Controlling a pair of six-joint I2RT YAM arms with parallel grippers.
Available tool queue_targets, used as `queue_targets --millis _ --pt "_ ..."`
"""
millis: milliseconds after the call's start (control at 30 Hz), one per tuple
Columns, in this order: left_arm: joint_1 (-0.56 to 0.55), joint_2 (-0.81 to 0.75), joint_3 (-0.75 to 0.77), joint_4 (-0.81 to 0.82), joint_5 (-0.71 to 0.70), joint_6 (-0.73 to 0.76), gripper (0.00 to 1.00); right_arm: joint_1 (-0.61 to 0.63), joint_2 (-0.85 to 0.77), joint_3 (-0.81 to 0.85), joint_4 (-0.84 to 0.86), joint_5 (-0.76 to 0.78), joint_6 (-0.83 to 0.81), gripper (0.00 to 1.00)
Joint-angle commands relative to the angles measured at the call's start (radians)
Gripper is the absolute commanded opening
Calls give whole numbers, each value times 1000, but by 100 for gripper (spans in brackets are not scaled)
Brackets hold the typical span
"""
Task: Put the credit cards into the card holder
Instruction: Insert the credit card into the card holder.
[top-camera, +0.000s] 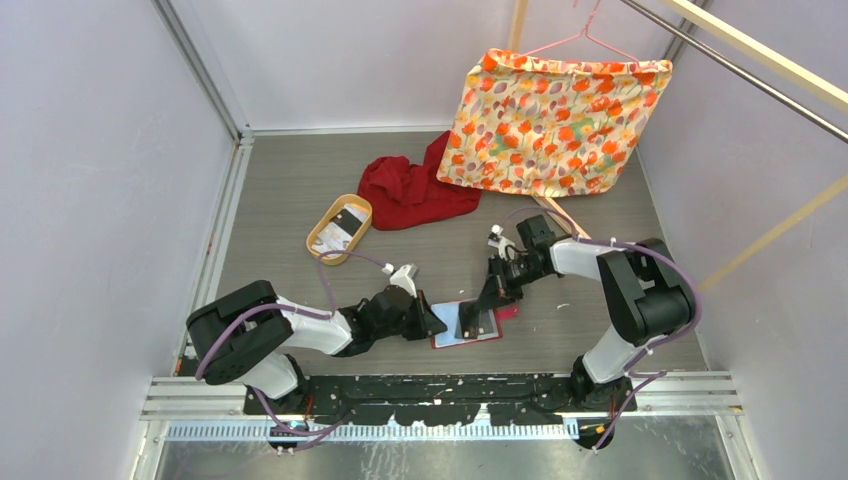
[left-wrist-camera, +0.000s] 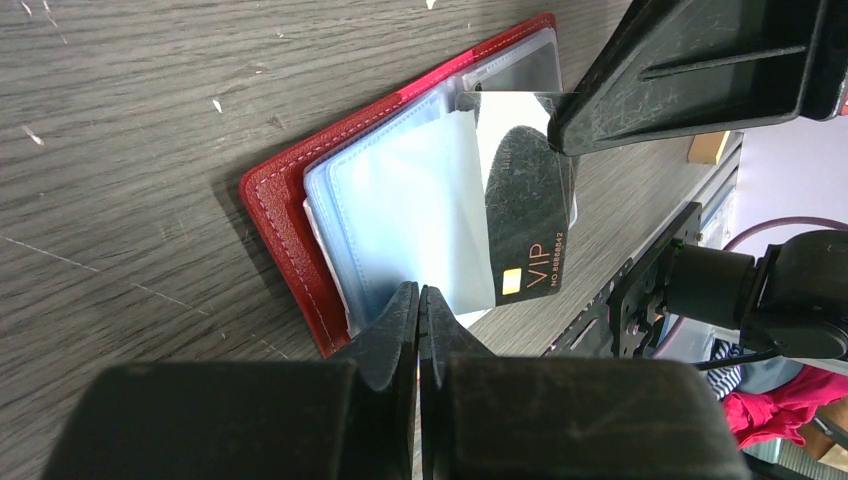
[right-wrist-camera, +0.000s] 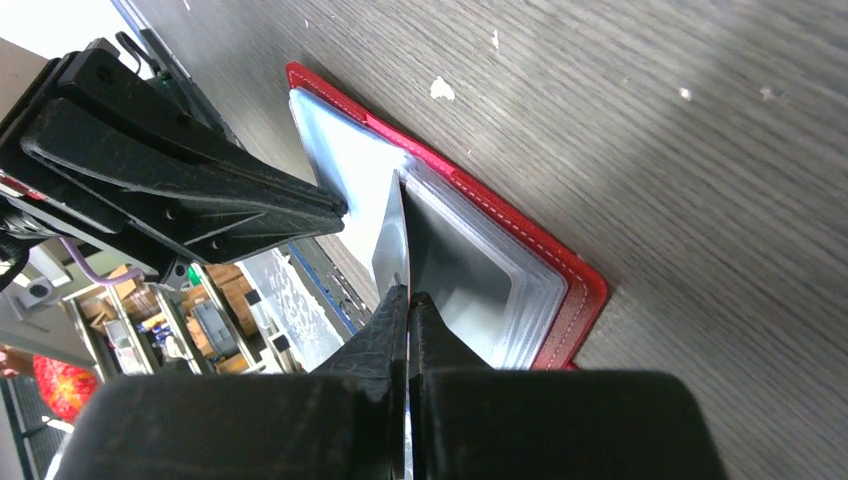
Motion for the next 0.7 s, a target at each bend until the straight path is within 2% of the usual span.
queue_targets --millis 0,367,667 --pt "0 -3 -20 0 -13 20 0 12 25 41 12 -23 4 1" --pt "7 -11 -28 14 -3 14 2 15 28 108 -59 -47 -85 1" --pt "9 -25 -36 38 25 17 4 54 109 180 -171 -89 -189 6"
